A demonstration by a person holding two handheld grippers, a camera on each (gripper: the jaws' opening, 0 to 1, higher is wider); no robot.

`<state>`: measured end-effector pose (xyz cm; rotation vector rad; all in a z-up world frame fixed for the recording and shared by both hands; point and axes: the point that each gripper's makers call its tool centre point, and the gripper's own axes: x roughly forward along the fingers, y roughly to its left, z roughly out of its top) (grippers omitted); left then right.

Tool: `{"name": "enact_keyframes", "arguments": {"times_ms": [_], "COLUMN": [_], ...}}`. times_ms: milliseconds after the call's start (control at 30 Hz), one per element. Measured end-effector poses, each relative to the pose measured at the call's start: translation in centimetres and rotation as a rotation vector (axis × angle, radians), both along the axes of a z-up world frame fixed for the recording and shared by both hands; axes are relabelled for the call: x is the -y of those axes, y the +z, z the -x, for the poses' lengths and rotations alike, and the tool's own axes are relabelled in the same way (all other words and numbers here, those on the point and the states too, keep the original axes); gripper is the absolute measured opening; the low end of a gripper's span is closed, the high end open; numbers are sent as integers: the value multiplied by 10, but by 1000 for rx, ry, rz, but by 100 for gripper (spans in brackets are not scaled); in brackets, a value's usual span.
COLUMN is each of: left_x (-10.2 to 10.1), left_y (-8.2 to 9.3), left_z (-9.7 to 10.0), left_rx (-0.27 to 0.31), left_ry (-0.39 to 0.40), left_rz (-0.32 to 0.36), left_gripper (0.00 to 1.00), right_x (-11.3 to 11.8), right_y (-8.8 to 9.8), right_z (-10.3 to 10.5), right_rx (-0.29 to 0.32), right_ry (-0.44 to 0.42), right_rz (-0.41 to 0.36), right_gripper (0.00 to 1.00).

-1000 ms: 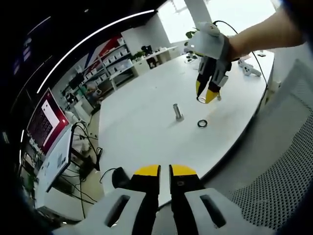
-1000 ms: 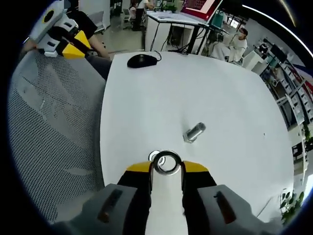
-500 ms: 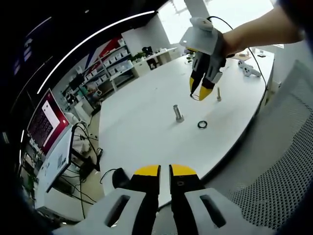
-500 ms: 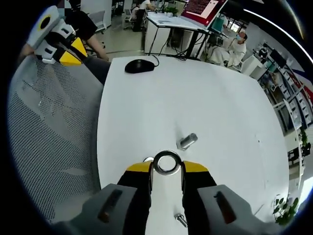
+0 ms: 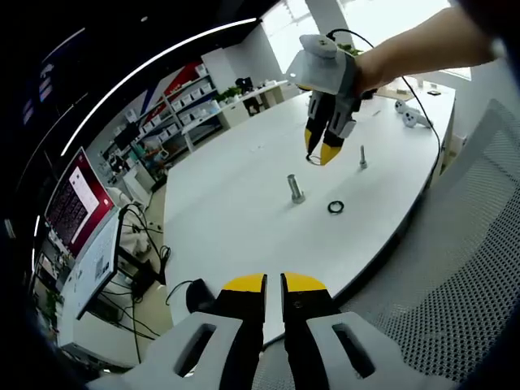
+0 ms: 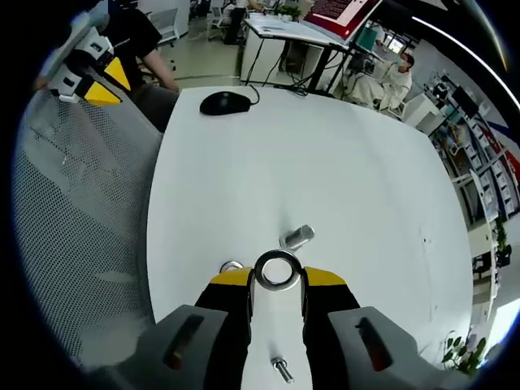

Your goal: Place the washer onto the threaded stud by aligning its center hole with the stud, sliding it down to the base, and recovering from edge contact or off-axis alignment until the washer reaches the visible bottom stop.

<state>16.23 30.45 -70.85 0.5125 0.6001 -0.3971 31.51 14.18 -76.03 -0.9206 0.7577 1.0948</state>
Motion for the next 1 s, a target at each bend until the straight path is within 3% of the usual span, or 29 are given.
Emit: {"name": "enact_keyframes", "arguments": {"times_ms": [433,733,1000], "left_x": [0,-3,-5], "left_y": [0,3,3], "left_z": [0,-5,-6], "left_rx": [-1,18,18], "left_ry": [1,21,33], "left_rz": [-1,9,21], "left_gripper": [4,3,2], "right_x": [1,0,-17], "right_y": [2,-10,-18], "right_z": [-29,-51,-58], "right_rx": [21,-16,-56], "right_ry": [-4,-56,-39], "right_rz": [27,10,-2], "right_gripper": [24,24,24]}}
